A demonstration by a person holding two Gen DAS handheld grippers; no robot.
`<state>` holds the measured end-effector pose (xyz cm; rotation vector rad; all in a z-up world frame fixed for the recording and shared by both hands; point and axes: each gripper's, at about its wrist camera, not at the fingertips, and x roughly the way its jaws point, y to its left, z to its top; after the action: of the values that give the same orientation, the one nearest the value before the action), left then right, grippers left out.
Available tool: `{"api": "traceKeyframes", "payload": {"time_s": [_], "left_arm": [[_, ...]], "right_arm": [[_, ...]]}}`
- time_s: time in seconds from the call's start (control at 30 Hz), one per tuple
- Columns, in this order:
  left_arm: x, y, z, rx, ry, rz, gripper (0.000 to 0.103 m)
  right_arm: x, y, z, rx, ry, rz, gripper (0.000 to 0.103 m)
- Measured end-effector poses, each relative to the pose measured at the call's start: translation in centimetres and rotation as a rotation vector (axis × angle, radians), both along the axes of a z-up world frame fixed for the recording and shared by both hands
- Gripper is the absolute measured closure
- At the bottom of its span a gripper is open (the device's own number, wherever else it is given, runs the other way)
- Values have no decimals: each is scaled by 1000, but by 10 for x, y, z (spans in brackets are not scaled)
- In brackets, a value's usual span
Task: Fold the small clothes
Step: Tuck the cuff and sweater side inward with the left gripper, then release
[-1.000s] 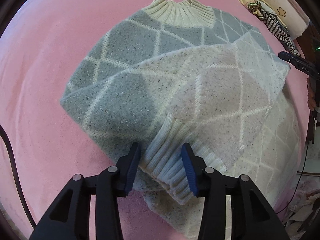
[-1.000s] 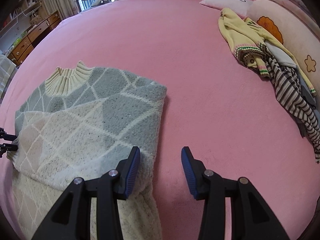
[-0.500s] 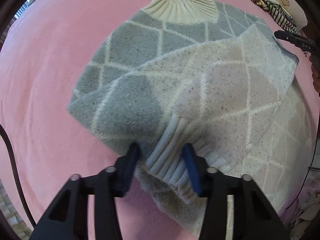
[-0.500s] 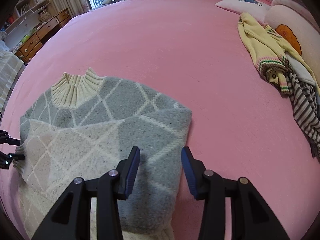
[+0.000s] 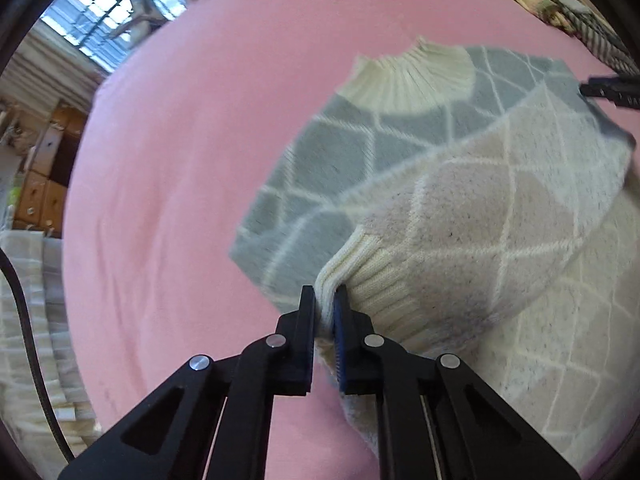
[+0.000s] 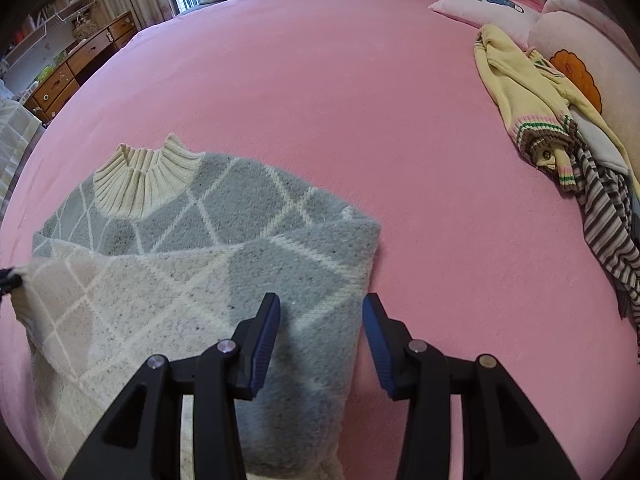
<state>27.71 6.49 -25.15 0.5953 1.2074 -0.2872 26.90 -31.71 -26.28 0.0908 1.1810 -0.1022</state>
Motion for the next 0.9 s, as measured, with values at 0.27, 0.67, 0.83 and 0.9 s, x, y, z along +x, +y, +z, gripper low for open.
{"api": "traceKeyframes", "payload": {"time_s": [0.27,0.67,0.83,0.9], "left_arm": [[14,-4,-44,48,-4,123,96],[23,-12,-58,34,-40,204,93],[27,5,-48,-14,-5,245,85],[22,8,-41,-3,-16,255,66]], "right_arm": [[25,-8,-24,17,45,-30,60],[-29,-10,16,-84,-16,-3,52],[-83,6,19,-99,3,13,52],[-95,14,13,-101,16,16,52]]}}
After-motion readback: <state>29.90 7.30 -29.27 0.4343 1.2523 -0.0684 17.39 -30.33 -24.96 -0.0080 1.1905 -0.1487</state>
